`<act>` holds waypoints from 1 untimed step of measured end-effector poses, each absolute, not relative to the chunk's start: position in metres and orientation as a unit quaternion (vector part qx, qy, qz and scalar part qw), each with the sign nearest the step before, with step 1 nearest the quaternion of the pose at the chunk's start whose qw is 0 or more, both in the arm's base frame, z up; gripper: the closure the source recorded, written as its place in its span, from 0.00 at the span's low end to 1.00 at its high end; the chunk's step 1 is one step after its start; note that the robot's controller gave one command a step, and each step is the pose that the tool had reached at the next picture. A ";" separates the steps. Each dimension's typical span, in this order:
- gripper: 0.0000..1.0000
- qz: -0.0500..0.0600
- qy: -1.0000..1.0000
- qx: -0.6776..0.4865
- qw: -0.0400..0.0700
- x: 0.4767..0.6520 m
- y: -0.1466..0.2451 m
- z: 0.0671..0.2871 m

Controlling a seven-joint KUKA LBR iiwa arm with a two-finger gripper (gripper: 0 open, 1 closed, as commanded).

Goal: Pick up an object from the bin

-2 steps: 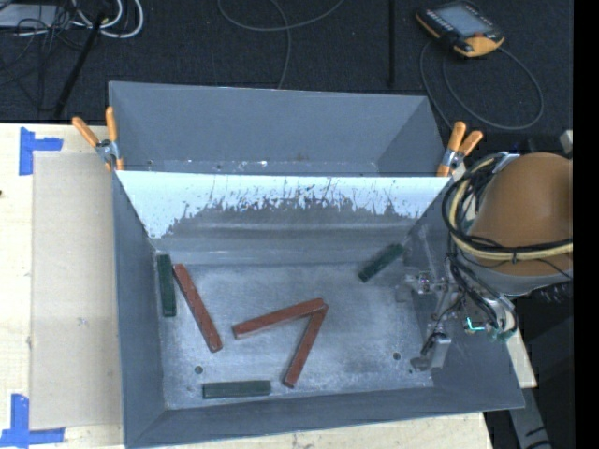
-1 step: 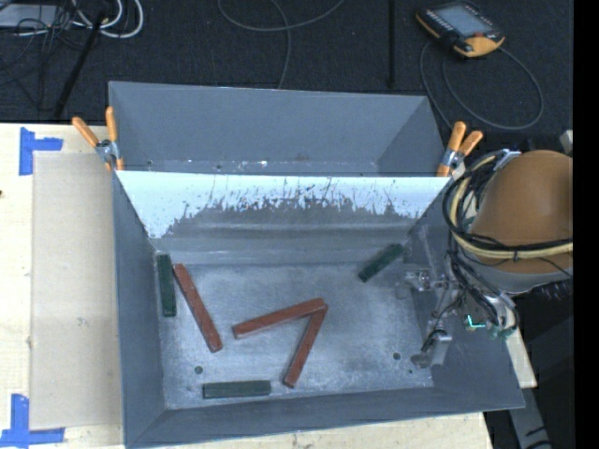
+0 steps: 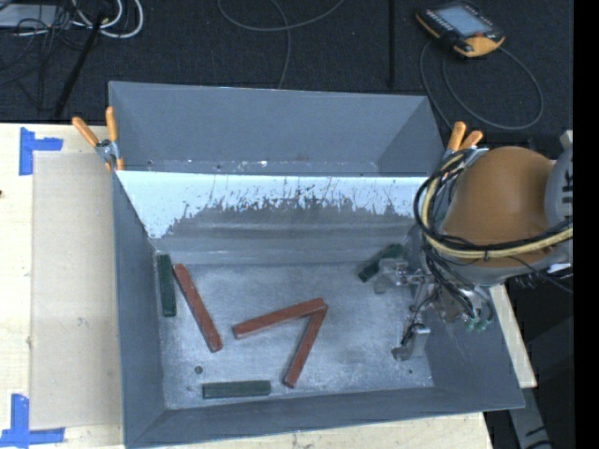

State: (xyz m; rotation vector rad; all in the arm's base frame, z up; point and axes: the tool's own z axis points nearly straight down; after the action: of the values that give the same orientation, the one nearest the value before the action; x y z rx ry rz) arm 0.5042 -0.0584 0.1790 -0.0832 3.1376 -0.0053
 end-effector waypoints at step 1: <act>0.00 0.000 1.000 -0.018 -0.001 0.499 0.010 0.169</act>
Offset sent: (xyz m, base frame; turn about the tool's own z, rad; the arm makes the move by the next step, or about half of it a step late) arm -0.0041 0.0821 -0.0613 -0.1721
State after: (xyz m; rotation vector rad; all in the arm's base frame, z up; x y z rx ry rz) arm 0.4995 0.0102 0.1689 -0.0572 3.1428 0.0009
